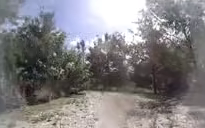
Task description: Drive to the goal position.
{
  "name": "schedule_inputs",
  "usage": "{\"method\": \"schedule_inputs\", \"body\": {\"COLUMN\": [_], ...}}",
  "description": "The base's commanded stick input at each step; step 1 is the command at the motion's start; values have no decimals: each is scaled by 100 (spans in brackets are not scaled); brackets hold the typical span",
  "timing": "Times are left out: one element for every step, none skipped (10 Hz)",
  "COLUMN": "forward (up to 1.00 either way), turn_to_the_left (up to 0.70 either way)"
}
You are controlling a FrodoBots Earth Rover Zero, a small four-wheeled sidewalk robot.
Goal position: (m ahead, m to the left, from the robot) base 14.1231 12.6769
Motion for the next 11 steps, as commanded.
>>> {"method": "schedule_inputs", "body": {"forward": [70, 70, 70, 70, 70, 70, 70, 70, 70, 70, 70], "turn_to_the_left": [0, 0, 0, 0, 0, 9, 35, 35, 35, 26, 0]}}
